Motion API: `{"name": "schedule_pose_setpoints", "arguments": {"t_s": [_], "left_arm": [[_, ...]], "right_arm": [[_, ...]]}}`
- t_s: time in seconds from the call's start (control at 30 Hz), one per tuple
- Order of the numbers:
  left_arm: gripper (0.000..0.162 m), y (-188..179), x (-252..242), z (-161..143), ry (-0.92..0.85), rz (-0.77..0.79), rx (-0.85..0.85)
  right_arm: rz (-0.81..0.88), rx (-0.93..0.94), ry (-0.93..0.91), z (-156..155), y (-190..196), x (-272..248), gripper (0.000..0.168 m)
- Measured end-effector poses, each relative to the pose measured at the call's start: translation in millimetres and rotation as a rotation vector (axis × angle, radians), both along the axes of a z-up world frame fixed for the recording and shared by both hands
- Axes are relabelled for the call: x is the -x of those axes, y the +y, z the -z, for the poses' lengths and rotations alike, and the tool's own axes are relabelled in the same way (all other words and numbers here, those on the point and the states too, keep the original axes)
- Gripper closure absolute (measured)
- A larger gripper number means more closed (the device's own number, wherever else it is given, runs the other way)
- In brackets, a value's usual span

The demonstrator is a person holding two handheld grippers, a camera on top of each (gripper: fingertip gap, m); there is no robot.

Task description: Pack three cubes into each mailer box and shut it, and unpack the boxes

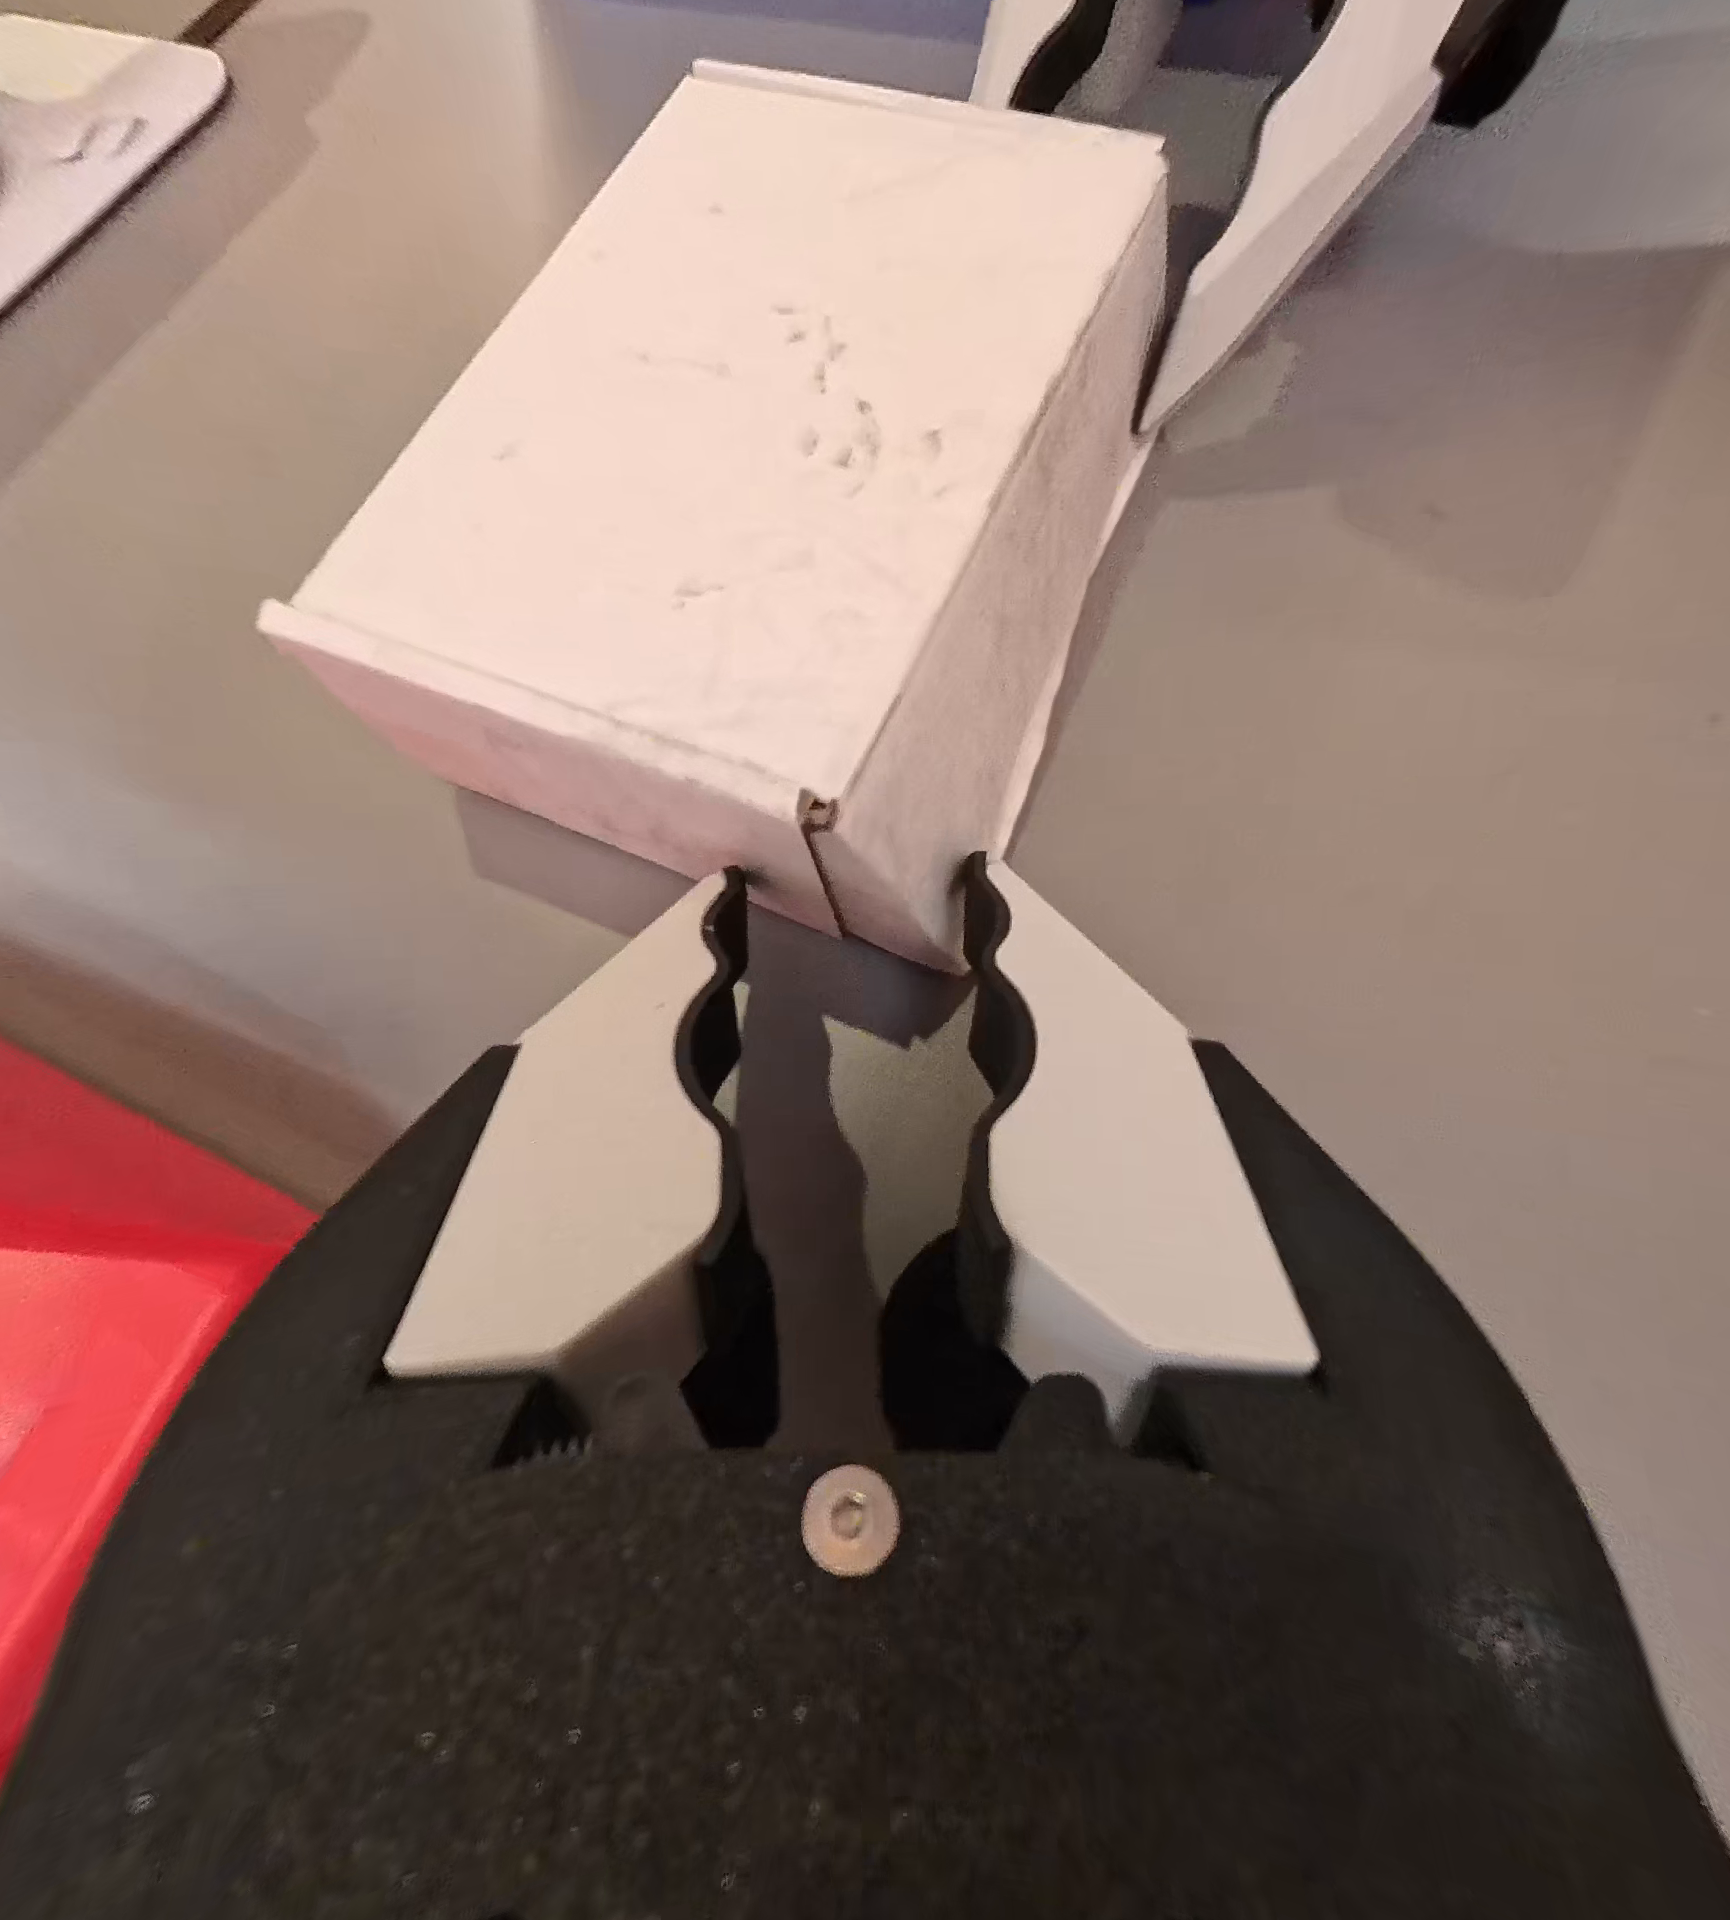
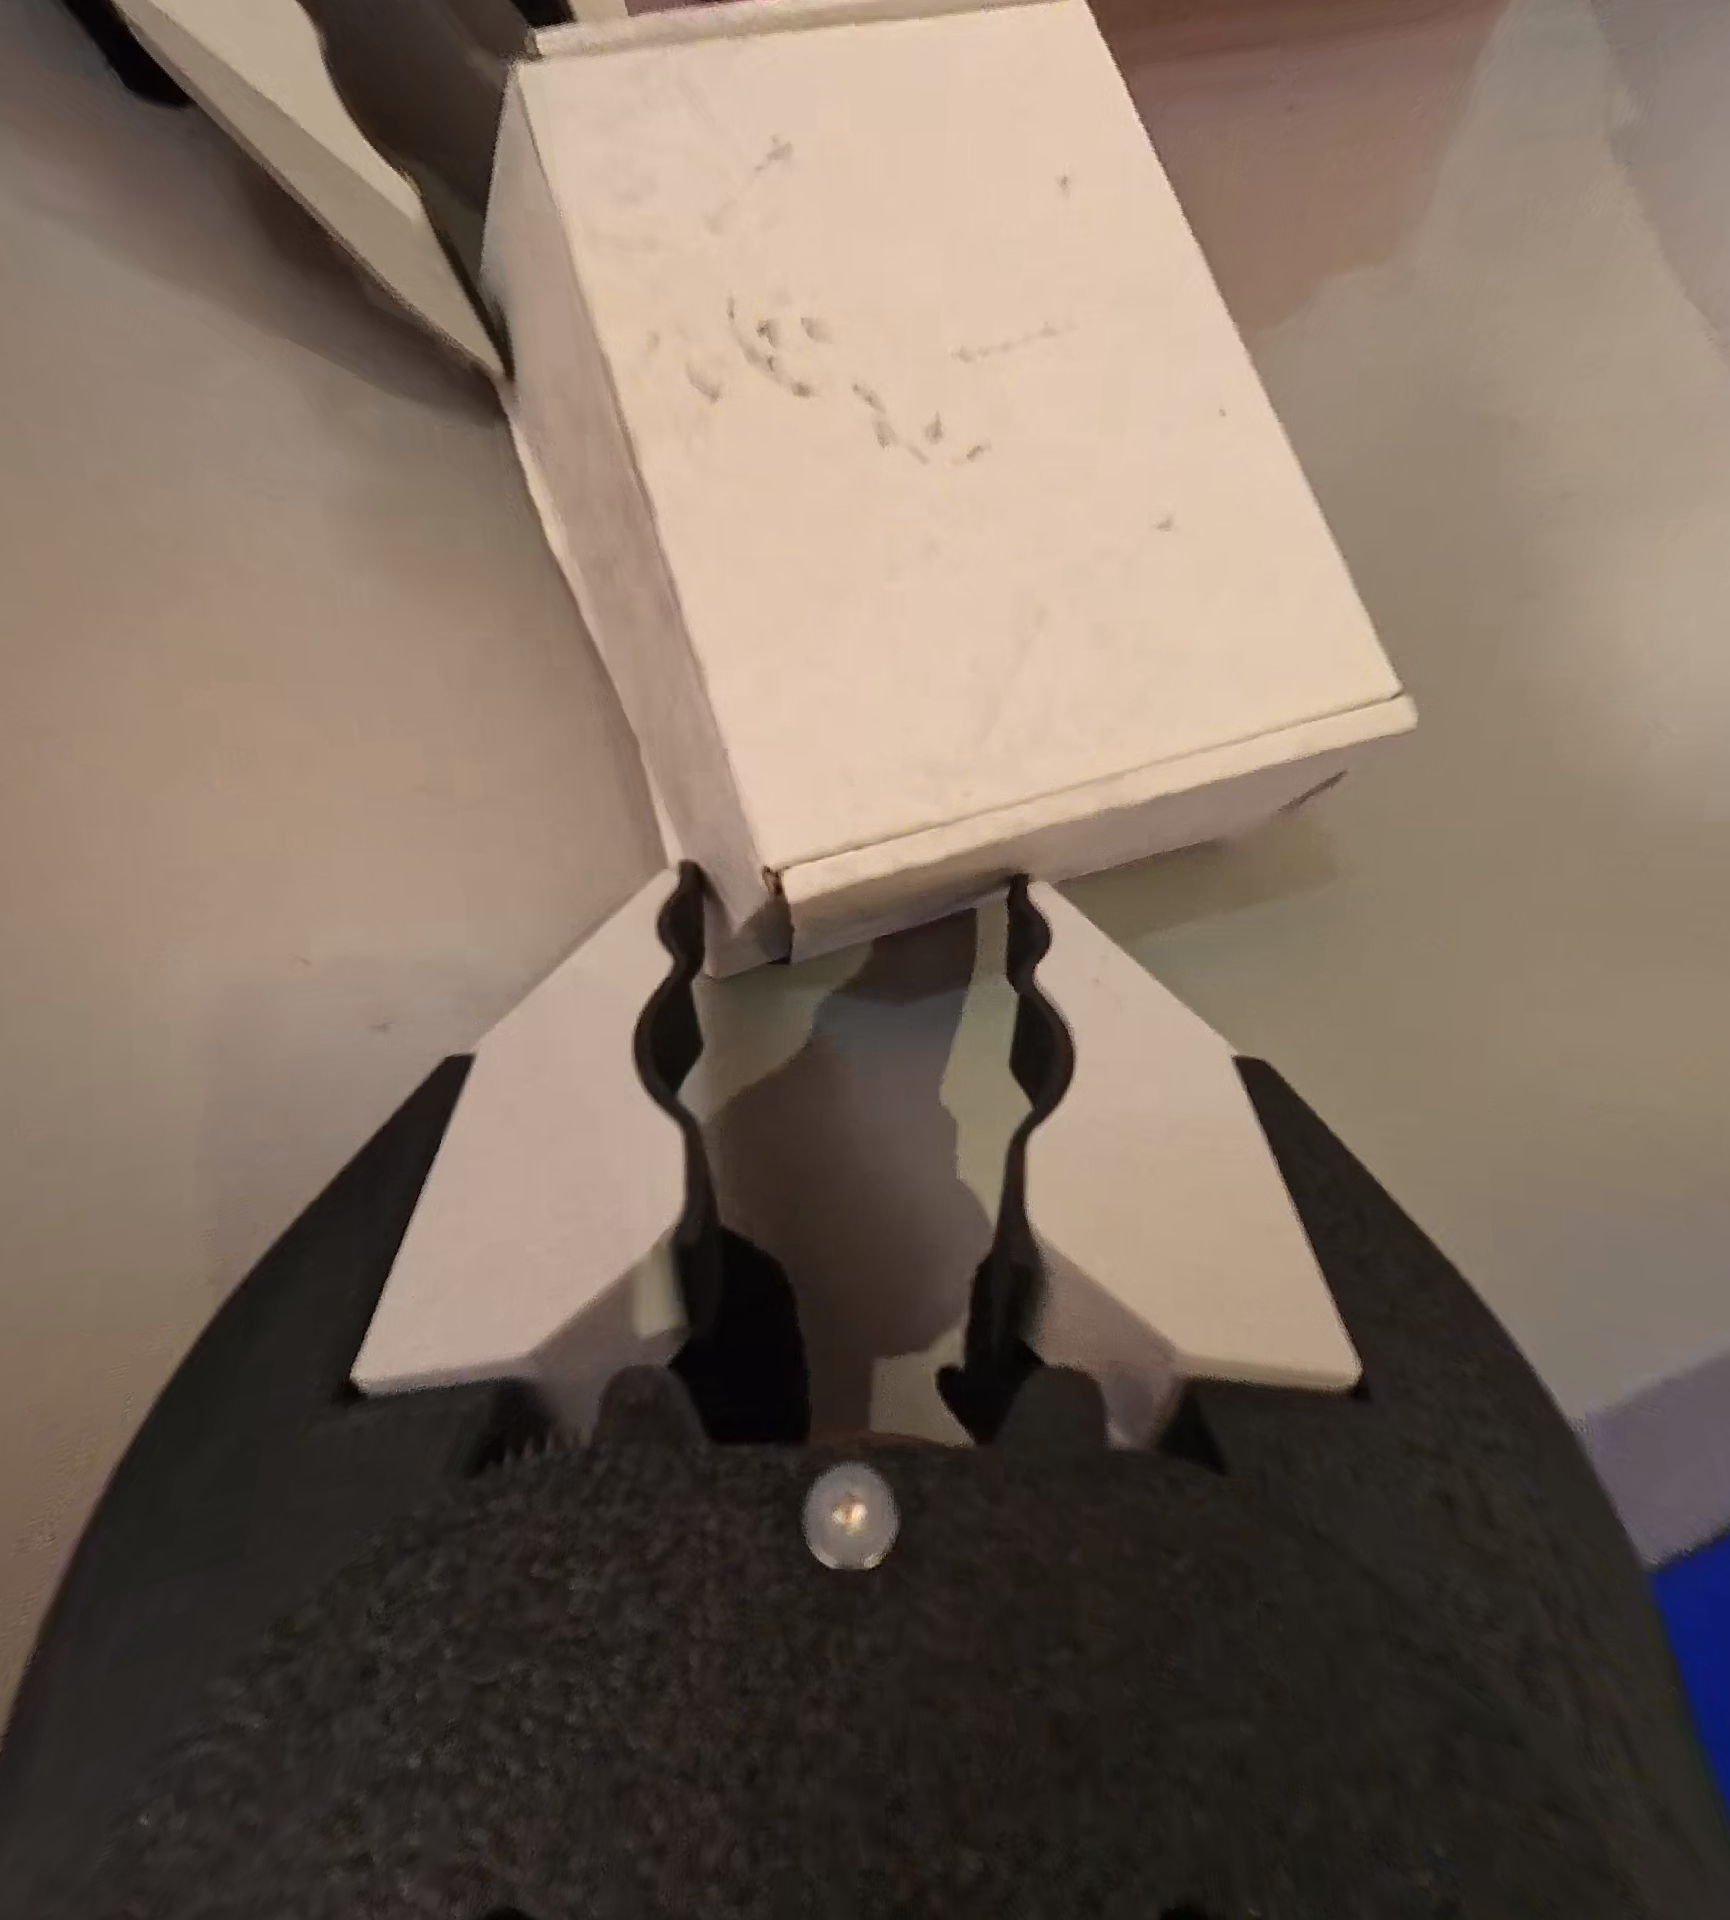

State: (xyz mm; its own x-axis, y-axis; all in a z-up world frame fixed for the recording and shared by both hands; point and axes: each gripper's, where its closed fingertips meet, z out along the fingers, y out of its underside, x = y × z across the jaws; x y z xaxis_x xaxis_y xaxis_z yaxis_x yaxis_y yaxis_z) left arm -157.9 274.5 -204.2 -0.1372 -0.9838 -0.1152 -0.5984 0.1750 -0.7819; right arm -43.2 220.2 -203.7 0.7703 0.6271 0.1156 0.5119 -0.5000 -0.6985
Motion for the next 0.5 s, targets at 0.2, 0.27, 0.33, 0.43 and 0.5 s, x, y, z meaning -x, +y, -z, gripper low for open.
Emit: {"name": "schedule_pose_setpoints", "arguments": {"t_s": [0.2,0.27,0.33,0.43,0.5], "left_arm": [[0.124,1.2,0.7,0.0,0.021,-0.014,0.011],[0.124,0.1,1.0,-0.1,0.02,-0.022,0.044],[0.125,-4.4,2.4,-0.2,0.02,-0.01,0.055],[0.126,-12.6,5.8,-0.5,0.032,-0.006,0.076],[0.126,-20.3,7.7,-2.2,0.024,0.011,0.089]], "right_arm": [[0.019,0.002,0.009,0.4,4.1,-1.9,0.113],[0.029,0.003,0.045,0.0,3.5,-0.9,0.111],[0.011,-0.008,0.031,0.8,0.8,-0.6,0.108],[0.046,-0.009,-0.035,-7.0,-1.4,-7.5,0.098],[0.091,-0.019,-0.043,-23.9,-1.9,-9.9,0.075]]}}
